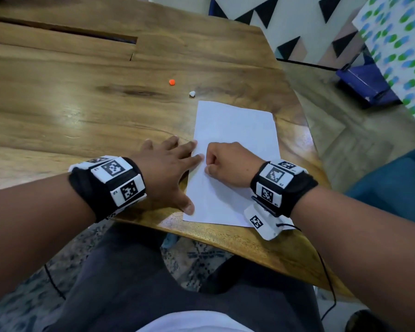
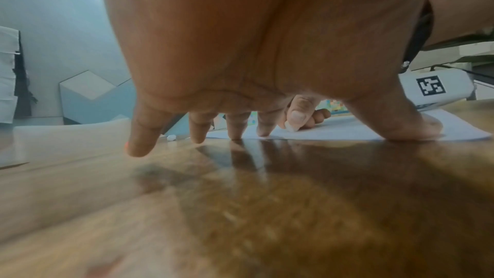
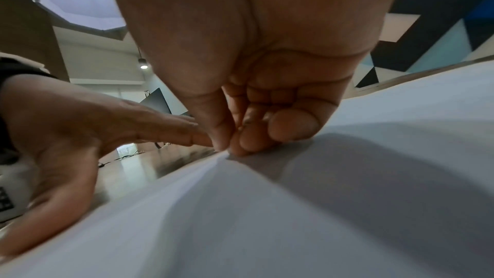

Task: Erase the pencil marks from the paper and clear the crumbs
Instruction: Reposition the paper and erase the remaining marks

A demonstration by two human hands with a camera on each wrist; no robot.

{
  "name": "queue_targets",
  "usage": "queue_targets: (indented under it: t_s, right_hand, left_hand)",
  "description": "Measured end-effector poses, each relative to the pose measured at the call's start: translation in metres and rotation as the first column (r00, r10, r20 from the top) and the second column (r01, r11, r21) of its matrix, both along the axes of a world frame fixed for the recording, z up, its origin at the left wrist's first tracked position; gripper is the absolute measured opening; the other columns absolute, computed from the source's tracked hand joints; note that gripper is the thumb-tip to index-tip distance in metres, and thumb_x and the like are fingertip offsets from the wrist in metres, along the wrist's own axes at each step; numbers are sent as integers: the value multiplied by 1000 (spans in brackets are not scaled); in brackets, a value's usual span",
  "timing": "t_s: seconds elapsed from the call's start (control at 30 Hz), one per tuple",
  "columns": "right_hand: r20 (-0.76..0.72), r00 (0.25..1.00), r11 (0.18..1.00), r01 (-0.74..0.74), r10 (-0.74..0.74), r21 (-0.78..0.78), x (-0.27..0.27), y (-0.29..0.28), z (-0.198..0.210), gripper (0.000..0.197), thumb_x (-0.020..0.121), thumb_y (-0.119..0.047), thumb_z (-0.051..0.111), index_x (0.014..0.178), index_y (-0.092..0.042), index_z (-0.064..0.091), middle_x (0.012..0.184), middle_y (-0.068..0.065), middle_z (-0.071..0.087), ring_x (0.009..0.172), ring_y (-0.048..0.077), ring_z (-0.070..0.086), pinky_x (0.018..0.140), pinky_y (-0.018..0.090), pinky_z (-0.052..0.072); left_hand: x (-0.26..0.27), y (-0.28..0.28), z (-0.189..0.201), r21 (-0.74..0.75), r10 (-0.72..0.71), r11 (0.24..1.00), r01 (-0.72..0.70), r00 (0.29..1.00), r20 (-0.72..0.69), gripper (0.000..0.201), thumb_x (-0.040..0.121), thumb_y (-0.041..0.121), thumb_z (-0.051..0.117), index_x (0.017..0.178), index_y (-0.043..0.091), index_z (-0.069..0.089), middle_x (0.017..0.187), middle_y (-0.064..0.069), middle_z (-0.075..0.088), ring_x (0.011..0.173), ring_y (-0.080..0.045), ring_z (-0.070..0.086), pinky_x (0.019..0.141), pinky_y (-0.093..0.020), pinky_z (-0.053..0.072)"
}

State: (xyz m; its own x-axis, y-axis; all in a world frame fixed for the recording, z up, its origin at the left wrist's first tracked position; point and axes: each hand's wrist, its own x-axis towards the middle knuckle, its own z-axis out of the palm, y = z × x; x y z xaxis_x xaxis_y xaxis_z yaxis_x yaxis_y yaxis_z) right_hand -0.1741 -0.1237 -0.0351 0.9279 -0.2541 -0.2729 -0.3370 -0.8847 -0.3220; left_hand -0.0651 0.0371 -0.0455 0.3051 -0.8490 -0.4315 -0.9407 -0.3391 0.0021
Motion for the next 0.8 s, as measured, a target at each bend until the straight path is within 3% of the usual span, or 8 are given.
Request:
queue_targets:
  t_s: [0.23, 0.3, 0.47, 0.53, 0.7, 0.8]
  right_hand:
    - [-71, 959, 962, -271, 273, 38, -40, 29, -2, 14, 95, -33, 60, 97, -20, 58, 83, -1, 66, 78, 19, 60, 70, 36, 50]
    - [-45, 961, 962, -273, 273, 2, -37, 26, -3, 13, 95, -32, 58, 97, -20, 58, 82, -1, 65, 76, 20, 60, 70, 37, 51]
    - [22, 997, 994, -77, 79, -80, -7, -3, -5, 9, 93, -32, 54, 94, -23, 55, 88, 3, 65, 85, 26, 61, 78, 41, 53]
    - [16, 992, 990, -125, 126, -61, -12, 1, -5, 8, 93, -32, 55, 94, -24, 55, 87, 3, 65, 83, 25, 61, 77, 41, 53]
    - [-54, 912, 914, -406, 406, -3, -42, 29, -4, 14, 96, -32, 54, 98, -19, 57, 82, -2, 66, 74, 20, 60, 67, 37, 50]
    - [-21, 963, 960, -270, 269, -78, -25, 3, -4, 10, 94, -31, 55, 94, -21, 56, 83, 0, 65, 77, 22, 60, 71, 37, 51]
  left_hand:
    - [-1, -4, 3, 28, -31, 999, 31, 999, -22, 130, 65, 91, 58, 161, 31, -6, 168, 14, -21, 157, -22, -11, 116, -66, 24]
    - [-1, -4, 1, 30, -25, 999, 26, 999, -36, 130, 65, 90, 60, 160, 31, -6, 167, 15, -22, 157, -21, -12, 114, -68, 26]
    - [-1, -6, 2, 60, -11, 998, 15, 998, -59, 132, 65, 87, 64, 161, 31, -8, 168, 14, -23, 156, -22, -15, 112, -72, 27]
    - [-1, -7, 2, 63, -13, 998, 17, 998, -69, 131, 66, 85, 66, 160, 34, -9, 168, 13, -22, 156, -23, -14, 111, -74, 27]
    - [0, -9, -1, 61, -17, 998, 20, 998, -59, 130, 65, 84, 68, 160, 37, -8, 168, 13, -19, 156, -24, -13, 108, -74, 30]
    - [0, -11, 0, 72, -26, 997, 30, 998, -55, 131, 64, 86, 68, 160, 36, -7, 168, 12, -19, 156, -24, -12, 106, -74, 33]
